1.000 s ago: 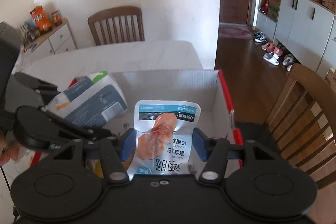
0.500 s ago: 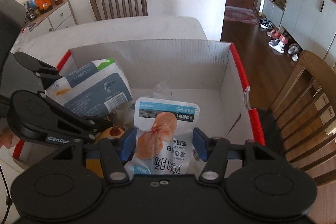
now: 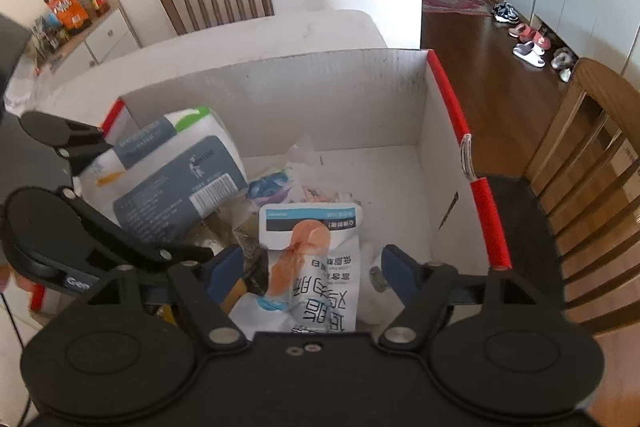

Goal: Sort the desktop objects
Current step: 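Open left tool to drop tissue pack while right tool releases sausage packet in box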

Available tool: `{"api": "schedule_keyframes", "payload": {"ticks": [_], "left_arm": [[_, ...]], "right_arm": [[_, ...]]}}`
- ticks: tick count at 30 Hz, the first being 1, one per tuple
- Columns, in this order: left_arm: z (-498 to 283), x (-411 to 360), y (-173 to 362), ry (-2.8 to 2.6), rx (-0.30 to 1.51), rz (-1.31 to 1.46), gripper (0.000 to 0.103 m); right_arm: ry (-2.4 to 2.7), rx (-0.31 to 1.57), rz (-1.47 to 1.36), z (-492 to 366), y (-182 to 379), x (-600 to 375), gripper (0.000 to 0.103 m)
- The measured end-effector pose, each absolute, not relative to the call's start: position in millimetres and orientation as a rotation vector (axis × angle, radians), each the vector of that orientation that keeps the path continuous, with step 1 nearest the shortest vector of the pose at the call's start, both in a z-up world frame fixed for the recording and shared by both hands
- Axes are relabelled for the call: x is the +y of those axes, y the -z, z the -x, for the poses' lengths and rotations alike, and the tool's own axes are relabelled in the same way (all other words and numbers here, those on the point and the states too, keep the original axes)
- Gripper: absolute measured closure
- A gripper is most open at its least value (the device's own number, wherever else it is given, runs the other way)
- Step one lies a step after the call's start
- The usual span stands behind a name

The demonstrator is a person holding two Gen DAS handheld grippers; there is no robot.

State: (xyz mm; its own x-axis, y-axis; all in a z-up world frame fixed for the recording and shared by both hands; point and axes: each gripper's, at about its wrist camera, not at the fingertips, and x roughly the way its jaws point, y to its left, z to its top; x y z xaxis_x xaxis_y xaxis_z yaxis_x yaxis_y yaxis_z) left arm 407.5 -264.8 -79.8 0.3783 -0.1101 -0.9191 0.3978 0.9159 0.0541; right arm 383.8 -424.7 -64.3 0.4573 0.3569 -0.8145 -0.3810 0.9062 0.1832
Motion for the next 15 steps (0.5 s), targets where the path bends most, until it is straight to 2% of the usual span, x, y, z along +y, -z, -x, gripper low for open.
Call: {"api": "schedule_keyframes", "payload": {"ticks": [15], "left_arm": [[-376,-228,42,0.341,1.037,-0.090,0.019]], "right_arm": [[-0.509,0.934,-0.057,-369,32,-436,0.022]]}}
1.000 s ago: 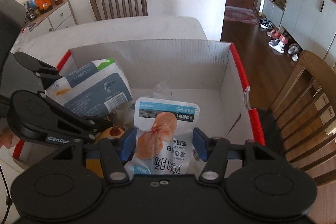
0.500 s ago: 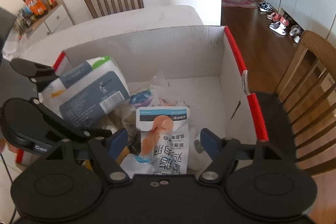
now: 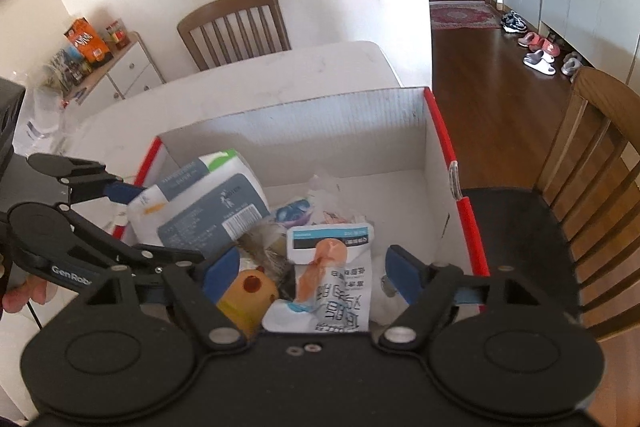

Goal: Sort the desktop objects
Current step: 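Open left tool to drop tissue pack while right tool releases sausage packet in box, then withdraw both open tools from the box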

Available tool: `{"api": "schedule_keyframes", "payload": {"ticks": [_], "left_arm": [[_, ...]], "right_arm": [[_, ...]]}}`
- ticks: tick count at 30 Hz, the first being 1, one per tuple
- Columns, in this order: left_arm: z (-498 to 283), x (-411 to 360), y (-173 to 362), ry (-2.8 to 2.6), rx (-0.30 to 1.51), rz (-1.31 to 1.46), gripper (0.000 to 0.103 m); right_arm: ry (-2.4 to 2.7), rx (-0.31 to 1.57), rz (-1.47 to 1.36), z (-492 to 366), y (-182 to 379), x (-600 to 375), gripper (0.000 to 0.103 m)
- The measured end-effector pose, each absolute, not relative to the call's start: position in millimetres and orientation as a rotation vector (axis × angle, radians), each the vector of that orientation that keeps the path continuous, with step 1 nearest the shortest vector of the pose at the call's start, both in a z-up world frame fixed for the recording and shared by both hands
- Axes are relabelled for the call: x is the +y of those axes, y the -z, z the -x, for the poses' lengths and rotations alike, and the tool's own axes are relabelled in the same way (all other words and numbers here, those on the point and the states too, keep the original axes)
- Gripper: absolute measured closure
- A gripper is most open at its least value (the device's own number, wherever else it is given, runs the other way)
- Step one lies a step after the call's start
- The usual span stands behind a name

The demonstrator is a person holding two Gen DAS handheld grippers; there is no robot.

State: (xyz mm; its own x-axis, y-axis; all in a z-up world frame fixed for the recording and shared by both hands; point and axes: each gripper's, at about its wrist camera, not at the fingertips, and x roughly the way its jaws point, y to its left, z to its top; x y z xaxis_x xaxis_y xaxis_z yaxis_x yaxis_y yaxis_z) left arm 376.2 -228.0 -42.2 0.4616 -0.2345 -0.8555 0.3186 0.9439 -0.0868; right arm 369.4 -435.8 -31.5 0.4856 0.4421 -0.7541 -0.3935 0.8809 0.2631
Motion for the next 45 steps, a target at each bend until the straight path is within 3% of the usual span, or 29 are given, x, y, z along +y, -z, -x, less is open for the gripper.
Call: {"api": "schedule_keyframes", "payload": {"ticks": [23,28,31,45], "left_arm": [[-302,-209,8,0.312,0.887,0.065,0.018],[-292,-207,11,0.286,0.880,0.062,0.013],[-288,-206,10,0.272,0.865,0.063,0.001],[-259,-210,4,0.198,0.794,-0.021,0.001]], "right_arm": [[-0.581,0.803,-0.023,-315,8,-422,0.016],[-0.579,0.788,-0.013,-304,9,-419,0.013],[-0.576,0.778,-0.013,-298,9,-418,0.011],[-0.544,0.747,-0.081,-266,7,-424,0.001]]}}
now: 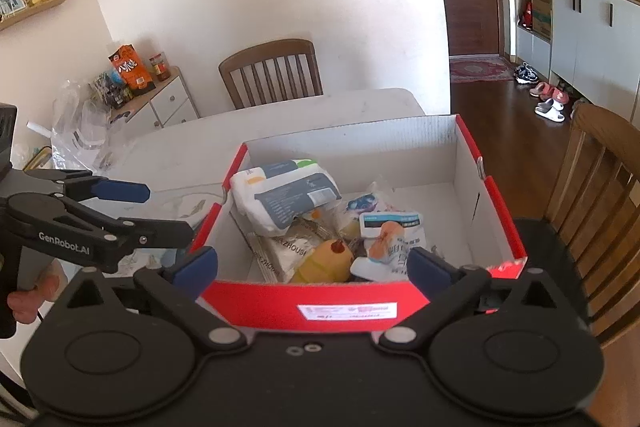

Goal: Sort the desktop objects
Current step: 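Withdraw both open tools from the box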

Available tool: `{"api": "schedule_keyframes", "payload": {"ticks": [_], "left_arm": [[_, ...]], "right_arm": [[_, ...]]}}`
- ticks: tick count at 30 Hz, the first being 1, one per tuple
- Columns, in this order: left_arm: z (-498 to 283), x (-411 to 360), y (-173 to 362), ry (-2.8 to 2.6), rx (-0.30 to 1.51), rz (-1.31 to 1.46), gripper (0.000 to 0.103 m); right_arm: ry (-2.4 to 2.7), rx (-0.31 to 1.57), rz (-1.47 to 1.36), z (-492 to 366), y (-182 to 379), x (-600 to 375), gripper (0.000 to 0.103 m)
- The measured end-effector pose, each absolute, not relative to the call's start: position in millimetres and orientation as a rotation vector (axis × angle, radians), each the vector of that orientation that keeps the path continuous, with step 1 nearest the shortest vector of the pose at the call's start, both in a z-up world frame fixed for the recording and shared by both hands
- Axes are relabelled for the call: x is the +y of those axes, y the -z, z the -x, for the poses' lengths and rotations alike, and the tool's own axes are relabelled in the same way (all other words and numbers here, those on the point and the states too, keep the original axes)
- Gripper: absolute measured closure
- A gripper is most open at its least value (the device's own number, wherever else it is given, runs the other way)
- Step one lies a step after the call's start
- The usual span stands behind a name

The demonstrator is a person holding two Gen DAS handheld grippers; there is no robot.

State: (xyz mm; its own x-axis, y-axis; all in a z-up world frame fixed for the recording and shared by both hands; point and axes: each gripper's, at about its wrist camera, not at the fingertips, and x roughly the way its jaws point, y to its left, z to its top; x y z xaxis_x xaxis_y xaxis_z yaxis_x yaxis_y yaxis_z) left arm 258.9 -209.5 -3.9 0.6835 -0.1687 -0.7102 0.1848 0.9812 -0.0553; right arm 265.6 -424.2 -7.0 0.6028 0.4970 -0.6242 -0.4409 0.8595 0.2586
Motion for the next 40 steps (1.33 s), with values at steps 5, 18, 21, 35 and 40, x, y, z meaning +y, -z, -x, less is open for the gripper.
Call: {"api": "schedule_keyframes", "payload": {"ticks": [5,18,21,35,40], "left_arm": [[-248,-215,4,0.198,0.781,-0.054,0.001],[-238,-211,7,0.187,0.773,-0.030,0.001],[-237,-211,9,0.192,0.783,-0.027,0.001],[-230,-217,14,0.228,0.783,-0.063,0.001],[-225,-214,12,0.223,0.770,-0.067,0.001]], "right_arm": [[-0.535,0.732,-0.122,-256,4,-429,0.001],[-0.488,0.726,-0.098,-243,12,-429,0.001],[-0.489,0.733,-0.100,-242,14,-426,0.001],[-0.477,0.744,-0.125,-239,18,-422,0.001],[-0.463,0.742,-0.127,-235,17,-419,0.001]]}}
